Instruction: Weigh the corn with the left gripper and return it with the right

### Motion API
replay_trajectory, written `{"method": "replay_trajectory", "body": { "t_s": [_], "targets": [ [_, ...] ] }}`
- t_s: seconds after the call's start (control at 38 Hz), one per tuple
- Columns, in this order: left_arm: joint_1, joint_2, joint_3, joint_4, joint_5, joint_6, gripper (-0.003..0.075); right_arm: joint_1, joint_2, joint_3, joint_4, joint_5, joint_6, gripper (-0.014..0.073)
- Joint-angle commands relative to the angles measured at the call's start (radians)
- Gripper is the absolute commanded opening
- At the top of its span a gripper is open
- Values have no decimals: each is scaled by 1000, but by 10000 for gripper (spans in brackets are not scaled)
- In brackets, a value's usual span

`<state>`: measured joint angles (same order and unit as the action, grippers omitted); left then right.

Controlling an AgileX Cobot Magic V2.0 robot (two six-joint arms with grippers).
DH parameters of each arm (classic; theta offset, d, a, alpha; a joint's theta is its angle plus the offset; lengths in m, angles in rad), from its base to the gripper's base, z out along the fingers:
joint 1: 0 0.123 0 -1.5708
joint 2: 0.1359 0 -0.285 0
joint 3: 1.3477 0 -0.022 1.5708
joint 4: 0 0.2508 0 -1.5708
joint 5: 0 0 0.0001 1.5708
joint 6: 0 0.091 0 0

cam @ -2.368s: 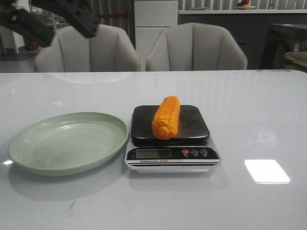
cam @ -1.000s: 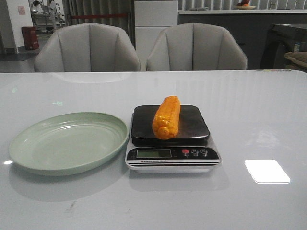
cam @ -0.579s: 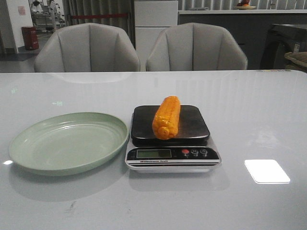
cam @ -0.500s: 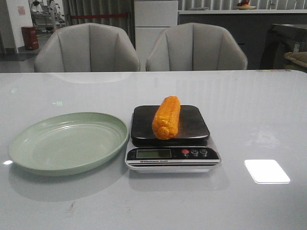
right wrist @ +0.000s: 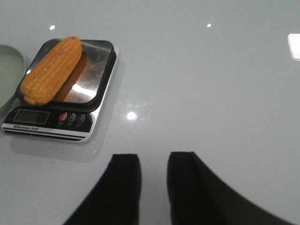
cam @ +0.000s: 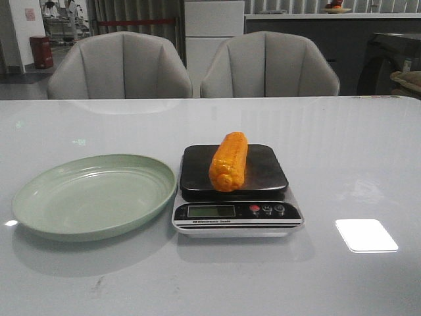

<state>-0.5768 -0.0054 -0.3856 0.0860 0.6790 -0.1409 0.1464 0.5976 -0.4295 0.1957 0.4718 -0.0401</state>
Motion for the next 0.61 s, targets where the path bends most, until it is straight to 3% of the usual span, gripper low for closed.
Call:
{"method": "replay_trajectory", "body": {
  "t_s": [0.0, 0.11, 0.29, 0.47, 0.58],
  "targets": [
    [0, 12, -24, 3, -79, -2, 113, 57, 67, -59, 13, -72, -5, 477],
    [0, 12, -22, 3, -79, -2, 113, 118, 142, -106, 48, -75, -5, 614],
    [0, 12, -22, 3, -80, -2, 113, 179, 292, -245, 145, -41, -5, 608],
    [0, 12, -22, 3, -81, -2, 113, 236, 519, -444, 147, 103, -5, 608],
    [0, 12, -22, 3, -81, -2, 113, 259, 631, -545, 159, 113, -5, 608]
  ]
}}
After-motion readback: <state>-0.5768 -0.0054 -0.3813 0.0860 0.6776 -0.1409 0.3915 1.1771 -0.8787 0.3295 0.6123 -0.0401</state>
